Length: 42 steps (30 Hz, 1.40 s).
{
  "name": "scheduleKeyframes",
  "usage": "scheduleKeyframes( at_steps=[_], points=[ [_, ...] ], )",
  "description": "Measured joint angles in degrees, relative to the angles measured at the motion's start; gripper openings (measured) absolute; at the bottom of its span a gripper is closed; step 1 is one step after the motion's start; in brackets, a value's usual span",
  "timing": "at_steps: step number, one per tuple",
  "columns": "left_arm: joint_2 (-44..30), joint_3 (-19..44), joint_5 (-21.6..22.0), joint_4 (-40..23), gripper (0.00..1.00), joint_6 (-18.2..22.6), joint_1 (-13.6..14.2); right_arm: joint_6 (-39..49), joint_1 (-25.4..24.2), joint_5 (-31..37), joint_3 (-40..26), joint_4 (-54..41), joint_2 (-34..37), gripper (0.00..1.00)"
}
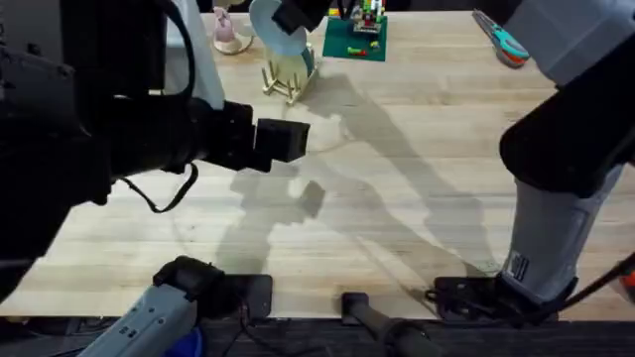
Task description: Pick up the plates from the table one by one and place each into a slot on the dish rack.
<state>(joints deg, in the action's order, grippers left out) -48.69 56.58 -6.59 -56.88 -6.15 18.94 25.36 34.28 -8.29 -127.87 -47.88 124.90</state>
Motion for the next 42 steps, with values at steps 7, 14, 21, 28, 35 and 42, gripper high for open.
scheduleKeyframes(
  at_steps=[7, 14, 21, 28, 35, 42],
  points=[
    [0.0, 0.0, 0.0, 0.0, 0.995, 0.0, 0.0, -2.91, 0.0, 0.65, 0.0, 0.02, 0.0, 0.029],
    [0.0, 0.0, 0.0, 0.0, 0.995, 0.0, 0.0, -4.46, 0.0, 0.85, 0.0, 0.02, 0.0, 0.029],
    [0.0, 0.0, 0.01, 0.0, 0.995, 0.0, 0.0, -6.34, 0.0, 1.02, 0.0, 0.0, 0.0, 0.029],
    [0.0, 0.01, 0.02, 0.0, 0.995, 0.0, 0.0, -7.4, 0.2, 1.02, 0.0, -0.07, 0.02, 0.029],
    [0.0, 0.0, 0.0, 0.0, 0.995, 0.0, 0.0, -7.45, 0.96, 1.02, -0.63, 0.02, 2.68, 0.029],
    [0.0, 0.02, 0.02, 0.0, 0.995, 0.0, 0.0, -7.62, 1.18, 1.05, -0.61, 0.48, 5.97, 0.029]
  ],
)
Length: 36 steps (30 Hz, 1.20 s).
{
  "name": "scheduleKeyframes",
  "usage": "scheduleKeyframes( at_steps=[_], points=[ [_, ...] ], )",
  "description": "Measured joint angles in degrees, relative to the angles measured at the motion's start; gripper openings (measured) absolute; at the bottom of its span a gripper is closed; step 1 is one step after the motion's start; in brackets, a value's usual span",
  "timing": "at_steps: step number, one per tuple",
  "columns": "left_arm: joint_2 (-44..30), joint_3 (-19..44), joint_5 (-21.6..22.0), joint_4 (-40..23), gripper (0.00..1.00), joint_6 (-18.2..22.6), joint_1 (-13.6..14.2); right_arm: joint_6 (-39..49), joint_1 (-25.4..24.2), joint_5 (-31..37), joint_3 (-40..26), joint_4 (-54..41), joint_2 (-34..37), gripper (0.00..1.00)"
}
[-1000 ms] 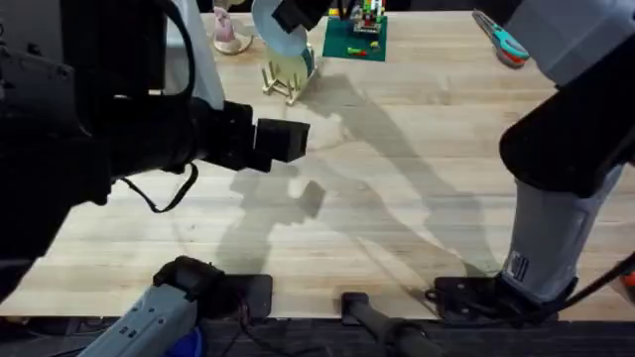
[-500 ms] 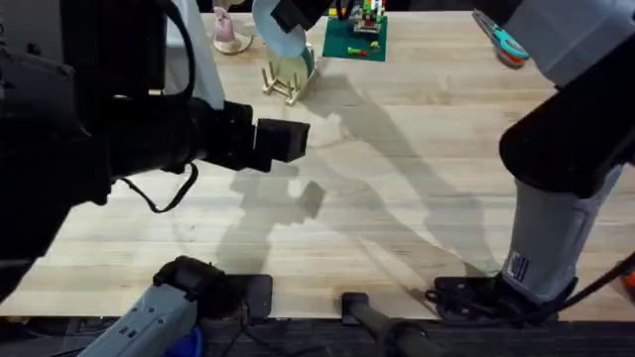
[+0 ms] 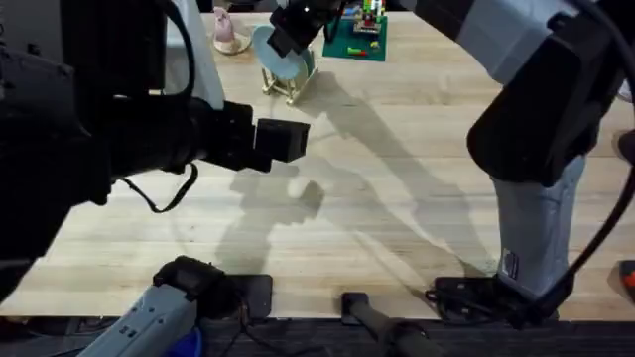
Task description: Pick up the plates from the table one by one and place each into a slot on the dish rack.
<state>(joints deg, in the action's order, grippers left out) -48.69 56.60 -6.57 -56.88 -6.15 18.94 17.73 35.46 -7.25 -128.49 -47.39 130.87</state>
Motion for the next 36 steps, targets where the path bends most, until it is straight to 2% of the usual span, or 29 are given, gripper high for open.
scheduleKeyframes(
  at_steps=[36],
  points=[
    [0.0, 0.0, -0.02, -0.81, 0.995, 0.01, 0.0, -0.64, 0.15, -0.02, -0.02, -0.39, 1.56, 0.029]
  ],
)
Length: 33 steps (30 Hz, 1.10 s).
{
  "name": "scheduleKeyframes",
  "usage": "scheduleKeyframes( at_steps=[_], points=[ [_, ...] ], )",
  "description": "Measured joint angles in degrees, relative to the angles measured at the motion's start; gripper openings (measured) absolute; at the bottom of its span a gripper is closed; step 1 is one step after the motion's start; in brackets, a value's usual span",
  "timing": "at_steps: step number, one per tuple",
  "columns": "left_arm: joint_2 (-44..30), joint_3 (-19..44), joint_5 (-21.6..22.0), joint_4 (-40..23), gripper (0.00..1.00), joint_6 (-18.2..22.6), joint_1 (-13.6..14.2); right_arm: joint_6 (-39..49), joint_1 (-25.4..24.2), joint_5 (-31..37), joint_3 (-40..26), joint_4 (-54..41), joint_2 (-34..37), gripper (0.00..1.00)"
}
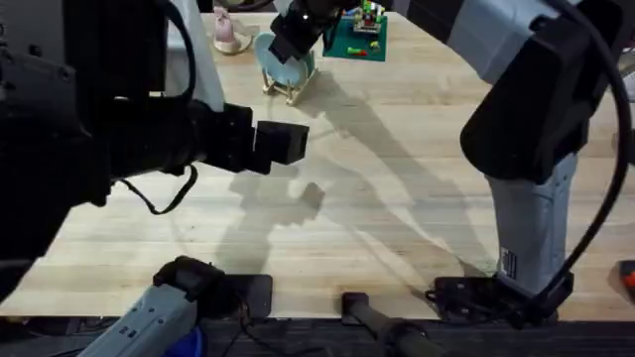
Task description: Pick up the plates from the table one by one and place each into a slot on the dish rack.
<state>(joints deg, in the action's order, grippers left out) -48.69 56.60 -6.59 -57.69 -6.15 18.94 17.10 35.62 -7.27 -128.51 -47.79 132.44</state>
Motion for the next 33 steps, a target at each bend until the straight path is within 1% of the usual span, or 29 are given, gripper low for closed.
scheduleKeyframes(
  at_steps=[29, 30, 33],
  points=[
    [0.0, 0.0, 0.01, 0.0, 0.995, 0.01, 0.0, 0.01, 0.0, -0.04, 0.0, -0.13, 0.44, 0.03],
    [0.0, 0.0, 0.01, 0.0, 0.995, 0.01, 0.0, -0.01, 0.0, -0.03, 0.0, -0.15, 0.44, 0.04],
    [0.0, 0.0, 0.02, 0.0, 0.995, 0.01, 0.0, -0.04, 0.0, -0.07, 0.0, -0.13, 0.44, 0.113]
  ],
)
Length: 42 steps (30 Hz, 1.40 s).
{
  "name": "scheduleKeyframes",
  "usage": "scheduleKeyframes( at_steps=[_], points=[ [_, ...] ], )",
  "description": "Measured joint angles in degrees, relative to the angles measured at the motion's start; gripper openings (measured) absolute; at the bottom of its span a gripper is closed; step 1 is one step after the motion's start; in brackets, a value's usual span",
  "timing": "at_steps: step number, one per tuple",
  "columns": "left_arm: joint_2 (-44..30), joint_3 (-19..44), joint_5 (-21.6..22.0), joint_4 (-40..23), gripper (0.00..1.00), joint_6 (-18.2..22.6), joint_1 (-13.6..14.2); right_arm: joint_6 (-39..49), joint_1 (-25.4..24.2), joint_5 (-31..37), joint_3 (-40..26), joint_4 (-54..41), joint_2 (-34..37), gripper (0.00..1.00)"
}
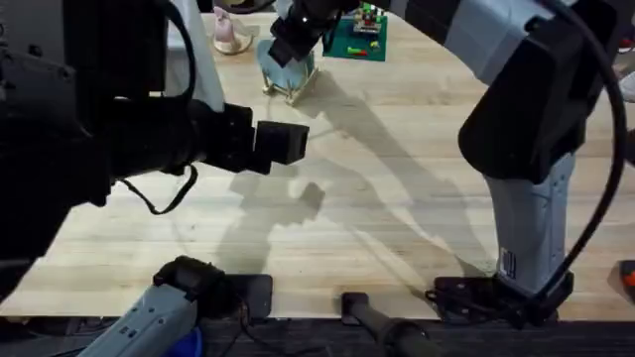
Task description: Pick up the plates from the table one by one and place each into a slot on the dish rack.
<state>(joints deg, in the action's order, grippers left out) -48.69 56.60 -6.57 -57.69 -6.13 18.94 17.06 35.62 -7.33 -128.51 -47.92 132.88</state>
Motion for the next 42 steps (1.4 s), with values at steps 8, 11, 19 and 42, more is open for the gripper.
scheduleKeyframes(
  at_steps=[8, 11, 19, 42],
  points=[
    [0.02, 0.0, -0.02, 0.0, 0.995, 0.0, 0.0, -0.15, 0.09, -0.11, 0.0, 0.28, -0.02, 0.198],
    [0.0, 0.0, 0.02, 0.0, 0.995, 0.0, 0.0, -0.15, 0.11, -0.13, 0.0, 0.28, 0.0, 0.195],
    [0.0, 0.0, 0.24, 0.0, 0.995, 0.0, 0.0, -0.16, 0.11, 0.08, -1.08, -2.67, -0.01, 0.201],
    [0.0, 0.0, 0.37, 0.0, 0.995, 0.02, 0.0, -0.35, -6.47, -1.76, 7.93, -1.67, -21.88, 0.993]
  ],
)
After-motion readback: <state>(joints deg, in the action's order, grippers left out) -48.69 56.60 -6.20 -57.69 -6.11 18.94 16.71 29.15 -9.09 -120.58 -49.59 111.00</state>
